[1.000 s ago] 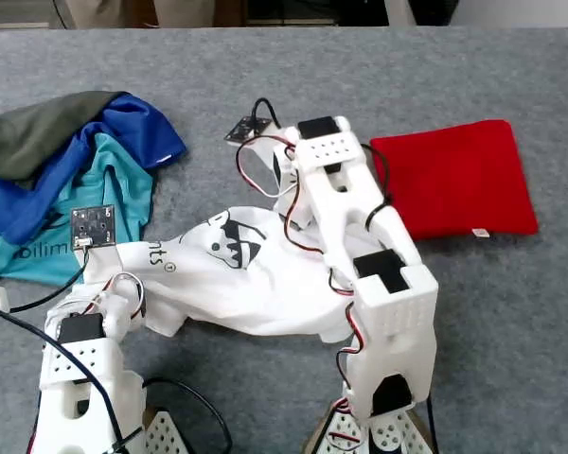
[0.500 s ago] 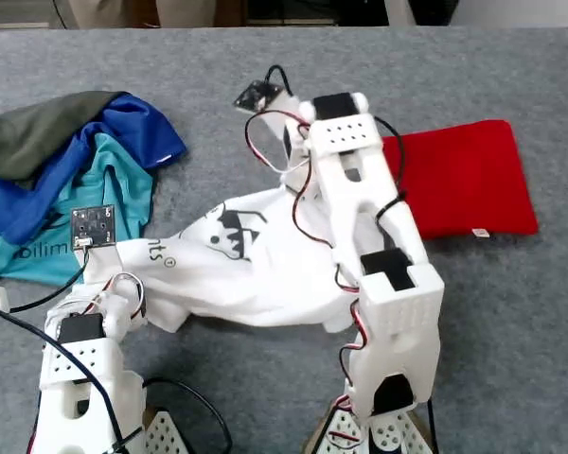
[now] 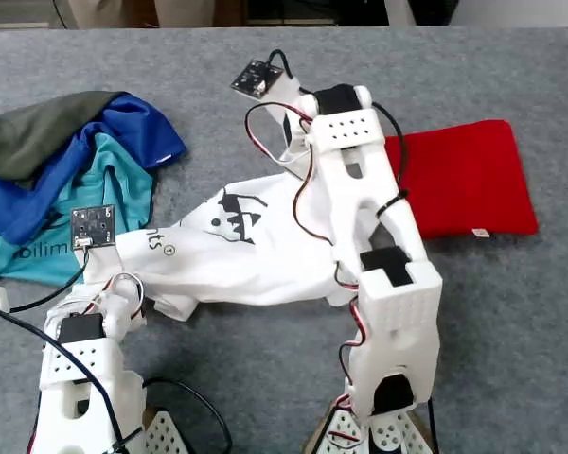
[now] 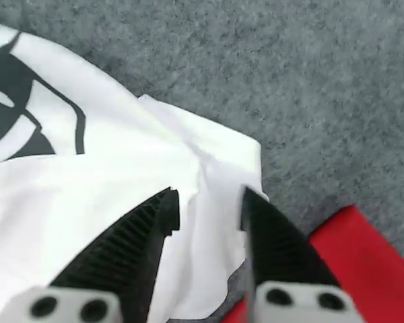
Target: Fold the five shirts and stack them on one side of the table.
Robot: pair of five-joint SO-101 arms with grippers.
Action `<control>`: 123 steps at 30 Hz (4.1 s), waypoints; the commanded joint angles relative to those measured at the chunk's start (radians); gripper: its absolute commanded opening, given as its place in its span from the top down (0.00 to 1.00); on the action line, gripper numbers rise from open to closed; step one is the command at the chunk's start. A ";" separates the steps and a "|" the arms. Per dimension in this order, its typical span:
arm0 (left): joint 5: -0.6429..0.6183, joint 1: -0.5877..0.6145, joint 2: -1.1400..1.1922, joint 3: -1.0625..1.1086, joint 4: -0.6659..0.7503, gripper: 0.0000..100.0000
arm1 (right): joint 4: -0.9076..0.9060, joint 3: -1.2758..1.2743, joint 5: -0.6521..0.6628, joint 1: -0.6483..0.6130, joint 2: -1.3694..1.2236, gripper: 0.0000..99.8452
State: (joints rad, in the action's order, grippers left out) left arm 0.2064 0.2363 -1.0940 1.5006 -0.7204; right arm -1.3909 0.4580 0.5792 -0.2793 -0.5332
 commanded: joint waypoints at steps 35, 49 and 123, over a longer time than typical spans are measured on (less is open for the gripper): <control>-0.005 -0.003 -0.010 -0.005 0.017 0.98 | -0.394 0.826 -0.035 0.028 -0.489 0.99; -0.005 -0.003 -0.010 -0.005 0.015 0.98 | -0.396 0.688 -0.034 0.150 -0.202 1.00; -0.002 -0.193 -0.010 -0.778 -0.816 0.98 | -0.032 -0.753 -0.203 -0.200 0.493 0.79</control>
State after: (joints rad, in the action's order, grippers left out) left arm 0.2064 0.0430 -1.0971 0.7258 -1.5535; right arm -1.4047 -0.3537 0.4012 -0.4864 -0.0161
